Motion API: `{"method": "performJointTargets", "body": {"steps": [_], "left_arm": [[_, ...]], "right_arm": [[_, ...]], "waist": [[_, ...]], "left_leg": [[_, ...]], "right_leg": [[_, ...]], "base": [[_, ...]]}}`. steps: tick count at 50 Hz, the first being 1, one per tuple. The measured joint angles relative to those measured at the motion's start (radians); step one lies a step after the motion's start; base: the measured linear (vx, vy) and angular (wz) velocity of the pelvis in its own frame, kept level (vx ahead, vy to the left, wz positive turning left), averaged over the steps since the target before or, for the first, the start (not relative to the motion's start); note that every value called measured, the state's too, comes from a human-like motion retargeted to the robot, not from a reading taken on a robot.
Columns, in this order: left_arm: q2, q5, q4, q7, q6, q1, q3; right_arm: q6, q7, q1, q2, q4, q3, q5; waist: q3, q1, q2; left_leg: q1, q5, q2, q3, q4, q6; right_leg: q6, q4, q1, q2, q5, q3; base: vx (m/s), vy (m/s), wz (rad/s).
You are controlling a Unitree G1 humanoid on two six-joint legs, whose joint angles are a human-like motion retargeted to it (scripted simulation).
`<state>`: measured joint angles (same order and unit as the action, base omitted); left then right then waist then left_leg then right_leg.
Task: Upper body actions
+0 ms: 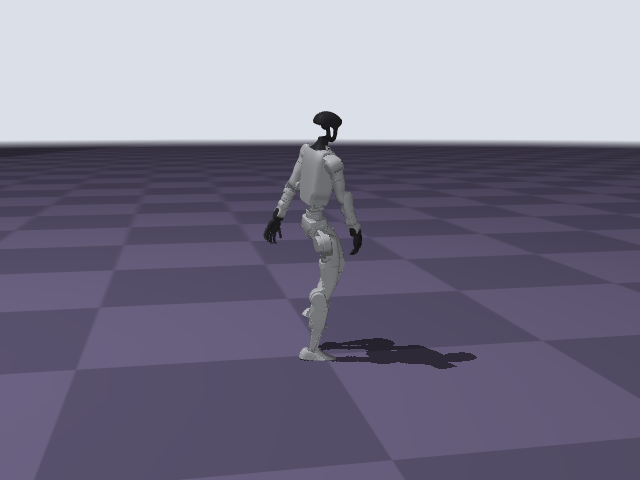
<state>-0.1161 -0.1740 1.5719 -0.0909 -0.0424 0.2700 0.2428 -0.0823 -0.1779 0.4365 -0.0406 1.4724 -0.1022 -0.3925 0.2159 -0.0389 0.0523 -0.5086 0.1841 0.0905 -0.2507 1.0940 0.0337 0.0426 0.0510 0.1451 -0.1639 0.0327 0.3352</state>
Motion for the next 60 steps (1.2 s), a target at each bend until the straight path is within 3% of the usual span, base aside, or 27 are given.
{"method": "performJointTargets", "body": {"steps": [8, 13, 15, 17, 20, 25, 33, 42, 46, 50, 52, 56, 60], "left_arm": [[-0.01, 0.038, -0.035, 0.05, 0.027, -0.025, -0.002], [-0.025, 0.059, -0.07, 0.084, 0.036, -0.049, -0.005], [-0.031, 0.063, -0.082, 0.095, 0.041, -0.058, -0.007], [-0.035, 0.064, -0.085, 0.103, 0.046, -0.061, -0.01], [-0.039, 0.059, -0.087, 0.103, 0.044, -0.063, -0.012], [-0.055, 0.058, -0.096, 0.086, 0.033, -0.104, -0.04], [-0.076, 0.045, -0.123, 0.063, 0.032, -0.162, -0.057], [-0.081, 0.073, 0.03, 0.057, 0.014, -0.225, -0.11], [-0.08, 0.098, 0.065, 0.075, 0.005, -0.274, -0.169], [-0.048, 0.149, 0.045, 0.087, 0.033, -0.34, -0.176], [-0.025, 0.191, 0.004, 0.092, 0.069, -0.363, -0.167], [-0.004, 0.24, -0.064, 0.091, 0.101, -0.444, -0.136], [0.005, 0.24, -0.113, 0.121, 0.118, -0.533, -0.103]], "right_arm": [[0.027, 0.027, -0.057, -0.007, 0.048, -0.014, -0.015], [0.075, 0.03, -0.109, -0.015, 0.099, -0.036, -0.037], [0.086, 0.03, -0.126, -0.019, 0.111, -0.038, -0.051], [0.097, 0.034, -0.145, -0.02, 0.118, -0.039, -0.066], [0.108, 0.05, -0.17, -0.017, 0.124, -0.04, -0.077], [0.099, 0.045, -0.187, -0.027, 0.111, -0.033, -0.058], [0.044, 0.061, -0.238, -0.049, 0.069, -0.043, -0.141], [-0.015, 0.174, -0.385, -0.069, 0.048, 0.036, -0.229], [-0.014, 0.248, -0.445, -0.087, 0.077, 0.089, -0.227], [-0.001, 0.317, -0.481, -0.121, 0.118, 0.133, -0.217], [0.005, 0.324, -0.497, -0.141, 0.132, 0.149, -0.215], [0.028, 0.302, -0.512, -0.17, 0.166, 0.186, -0.2], [0.046, 0.255, -0.535, -0.18, 0.205, 0.215, -0.167]], "waist": [[-0.048, 0.022, -0.002], [-0.06, 0.007, -0.018], [-0.067, 0.005, -0.037], [-0.083, 0.007, -0.058], [-0.111, 0.054, -0.075], [-0.127, 0.103, -0.07], [-0.1, 0.039, -0.017], [-0.095, 0.037, 0.003], [-0.059, 0.031, -0.005], [-0.015, 0.001, -0.037], [0.004, 0.024, -0.059], [0.049, 0.114, -0.085], [0.078, 0.171, -0.085]], "left_leg": [[0.139, -0.033, -0.034, 0.026, -0.234, -0.006], [0.374, -0.03, -0.11, 0.118, -0.689, 0.01], [0.467, -0.119, -0.116, 0.141, -0.834, 0.043], [0.529, -0.19, -0.089, 0.046, -0.938, 0.038], [0.57, -0.194, -0.059, -0.057, -1.051, 0.054], [0.545, -0.2, -0.073, -0.035, -1.077, 0.035], [0.564, -0.244, -0.127, 0.004, -1.05, -0.015], [0.615, -0.268, -0.165, 0.013, -1.065, -0.071], [0.645, -0.278, -0.154, 0.006, -1.063, -0.087], [0.666, -0.289, -0.114, -0.054, -1.066, -0.097], [0.672, -0.287, -0.09, -0.083, -1.073, -0.104], [0.671, -0.281, -0.051, -0.092, -1.066, -0.119], [0.665, -0.275, -0.029, -0.08, -1.055, -0.129]], "right_leg": [[-0.015, -0.002, -0.002, 0.005, -0.016, 0.025], [-0.02, 0.012, -0.002, 0.039, -0.027, 0.007], [-0.024, 0.018, -0.003, 0.064, -0.034, -0.001], [-0.029, 0.02, -0.006, 0.09, -0.036, -0.018], [-0.042, 0.018, -0.012, 0.108, -0.037, -0.006], [-0.067, 0.007, -0.024, 0.094, -0.026, 0.03], [-0.087, 0.025, -0.009, 0.047, -0.002, 0.025], [-0.124, 0.097, 0.009, 0.019, 0.008, 0.006], [-0.133, 0.229, -0.023, 0.009, 0.048, -0.027], [-0.125, 0.559, -0.2, -0.013, 0.21, -0.117], [-0.091, 0.726, -0.311, 0.002, 0.266, -0.154], [-0.061, 0.979, -0.454, -0.014, 0.213, -0.106], [-0.071, 1.127, -0.56, -0.001, 0.196, -0.104]], "base": [[0.07, 0.01, 0.25], [0.11, 0.04, -0.16], [0.16, 0.1, -0.16], [0.2, 0.1, -0.12], [0.18, 0.13, 0.32], [0.08, 0.11, 0.43], [0.13, 0.18, -0.24], [0.18, 0.21, -0.09], [0.08, 0.21, -0.25], [-0.06, 0.2, -0.89], [-0.12, 0.21, -0.56], [-0.13, 0.17, 0.06], [-0.06, 0.07, 0.21]]}}
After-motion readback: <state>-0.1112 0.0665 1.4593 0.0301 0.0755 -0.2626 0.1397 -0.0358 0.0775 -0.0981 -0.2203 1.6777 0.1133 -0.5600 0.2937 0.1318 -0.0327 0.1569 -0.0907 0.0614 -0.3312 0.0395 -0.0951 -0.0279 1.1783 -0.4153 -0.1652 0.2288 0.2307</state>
